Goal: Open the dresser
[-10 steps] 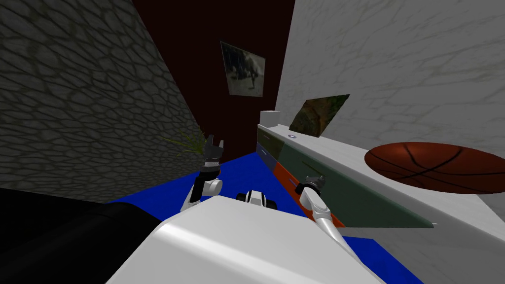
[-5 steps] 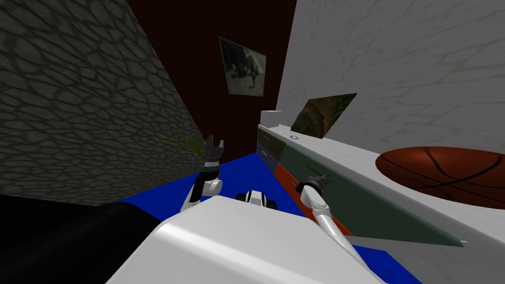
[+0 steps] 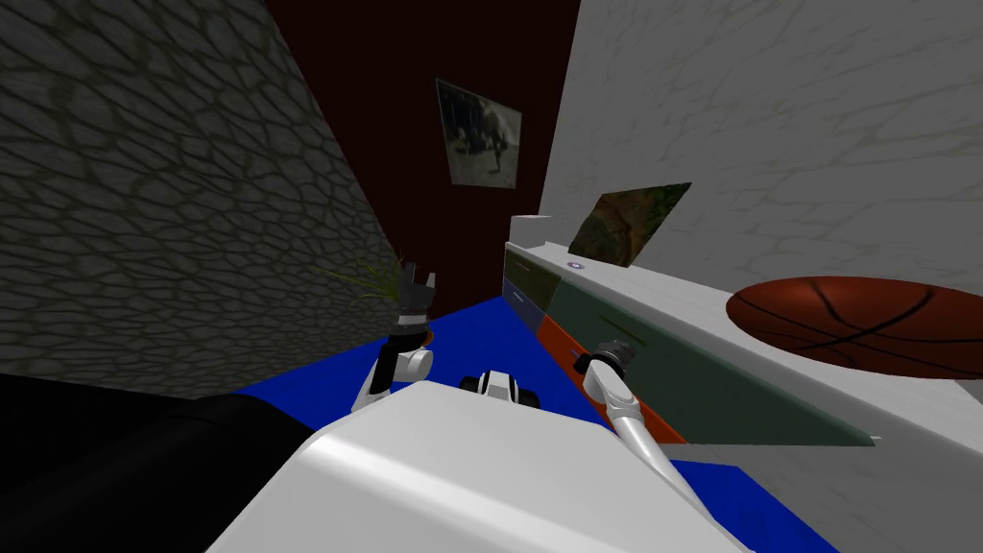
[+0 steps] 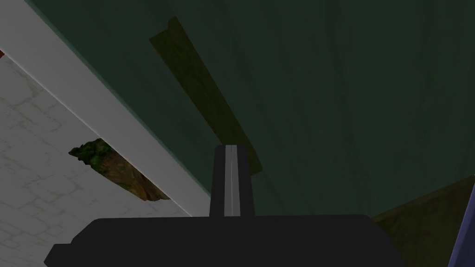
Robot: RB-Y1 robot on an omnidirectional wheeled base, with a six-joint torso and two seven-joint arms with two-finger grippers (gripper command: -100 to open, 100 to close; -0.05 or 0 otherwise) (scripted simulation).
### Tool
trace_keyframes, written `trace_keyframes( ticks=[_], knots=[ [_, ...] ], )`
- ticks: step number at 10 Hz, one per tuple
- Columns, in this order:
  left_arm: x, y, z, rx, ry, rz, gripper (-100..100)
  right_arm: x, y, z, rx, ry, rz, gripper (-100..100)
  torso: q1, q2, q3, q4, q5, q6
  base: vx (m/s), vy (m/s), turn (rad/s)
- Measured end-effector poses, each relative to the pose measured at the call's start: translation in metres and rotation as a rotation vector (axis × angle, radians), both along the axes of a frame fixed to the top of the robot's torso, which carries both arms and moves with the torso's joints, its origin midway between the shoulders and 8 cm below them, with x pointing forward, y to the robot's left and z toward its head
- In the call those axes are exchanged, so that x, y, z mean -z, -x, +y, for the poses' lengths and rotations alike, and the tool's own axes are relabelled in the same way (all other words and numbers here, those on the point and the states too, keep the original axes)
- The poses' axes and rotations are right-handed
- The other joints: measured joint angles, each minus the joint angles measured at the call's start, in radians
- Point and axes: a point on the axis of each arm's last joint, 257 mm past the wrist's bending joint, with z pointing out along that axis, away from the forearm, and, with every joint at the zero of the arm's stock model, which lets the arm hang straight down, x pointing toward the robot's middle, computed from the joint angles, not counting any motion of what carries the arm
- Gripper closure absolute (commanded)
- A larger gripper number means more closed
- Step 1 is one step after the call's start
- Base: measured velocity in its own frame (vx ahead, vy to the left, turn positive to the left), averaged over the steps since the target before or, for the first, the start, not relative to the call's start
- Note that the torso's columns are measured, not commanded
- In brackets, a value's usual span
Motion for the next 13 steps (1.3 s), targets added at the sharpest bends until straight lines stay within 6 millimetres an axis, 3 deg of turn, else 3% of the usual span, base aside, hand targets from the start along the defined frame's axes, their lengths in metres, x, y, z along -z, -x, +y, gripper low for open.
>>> trace_keyframes(
  ticks=[1, 2, 8, 9, 13],
  knots=[
    [0.000, 0.000, 0.000, 0.000, 0.000, 0.000, 0, -0.001, -0.001, 0.002, -0.002, 0.001, 0.001, 100, -0.001, -0.002, -0.001, -0.001, 0.000, 0.000, -0.049, 0.078, -0.011],
    [0.000, 0.000, 0.000, 0.000, 0.000, 0.000, 0, -0.001, -0.001, 0.002, -0.002, 0.001, 0.002, -100, -0.006, -0.006, -0.004, -0.002, -0.002, 0.000, 0.103, -0.017, 0.005],
    [0.000, 0.000, 0.000, 0.000, -0.001, 0.000, 0, -0.014, -0.009, -0.013, 0.012, 0.027, 0.015, -100, -0.001, 0.004, 0.003, 0.002, 0.000, 0.000, 0.132, -0.064, 0.009],
    [0.000, 0.000, 0.000, 0.000, 0.000, 0.000, 0, -0.014, -0.009, -0.013, 0.012, 0.027, 0.015, 100, 0.001, 0.003, 0.002, 0.001, 0.000, 0.000, 0.009, -0.009, 0.000],
    [0.000, 0.000, 0.000, 0.000, 0.000, 0.000, 0, -0.016, -0.011, -0.008, 0.008, 0.026, 0.016, 100, 0.002, 0.000, 0.000, 0.000, 0.000, 0.000, -0.095, 0.114, -0.015]
  ],
)
